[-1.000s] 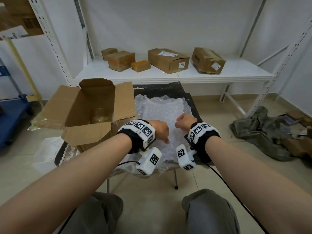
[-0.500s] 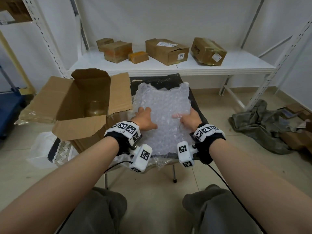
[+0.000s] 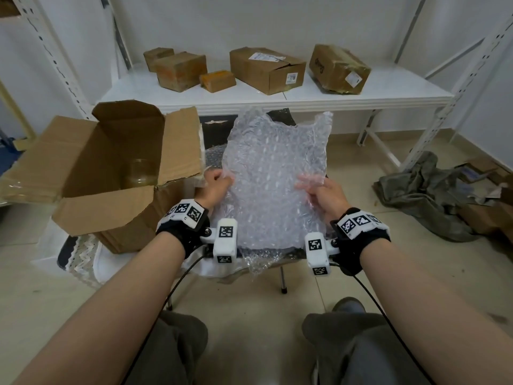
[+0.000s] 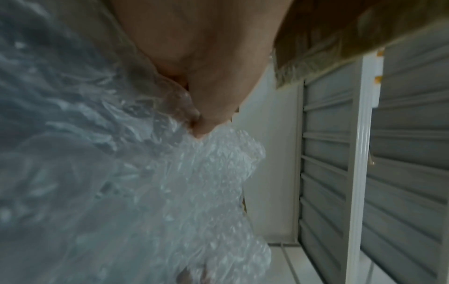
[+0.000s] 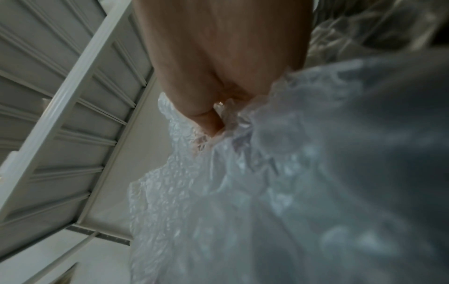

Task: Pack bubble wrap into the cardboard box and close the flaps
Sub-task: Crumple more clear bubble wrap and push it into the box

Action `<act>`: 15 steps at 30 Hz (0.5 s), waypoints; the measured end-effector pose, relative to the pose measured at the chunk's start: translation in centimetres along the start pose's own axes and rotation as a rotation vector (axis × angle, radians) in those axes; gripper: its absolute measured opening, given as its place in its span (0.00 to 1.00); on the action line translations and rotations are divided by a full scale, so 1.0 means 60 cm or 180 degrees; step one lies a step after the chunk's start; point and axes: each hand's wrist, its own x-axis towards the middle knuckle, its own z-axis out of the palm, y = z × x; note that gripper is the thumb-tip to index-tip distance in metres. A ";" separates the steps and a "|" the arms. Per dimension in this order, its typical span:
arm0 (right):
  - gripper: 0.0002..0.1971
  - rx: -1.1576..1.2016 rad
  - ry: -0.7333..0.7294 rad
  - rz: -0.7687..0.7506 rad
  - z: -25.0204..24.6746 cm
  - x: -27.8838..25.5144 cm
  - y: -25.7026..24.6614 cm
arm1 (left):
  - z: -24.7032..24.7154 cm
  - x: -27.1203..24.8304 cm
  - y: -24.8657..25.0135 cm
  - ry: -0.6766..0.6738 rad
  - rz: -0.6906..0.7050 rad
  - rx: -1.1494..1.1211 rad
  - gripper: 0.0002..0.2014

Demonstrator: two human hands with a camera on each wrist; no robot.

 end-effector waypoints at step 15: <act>0.15 0.0516 0.0066 -0.0381 -0.019 0.009 0.029 | -0.015 -0.016 -0.013 -0.0452 -0.0452 -0.1252 0.15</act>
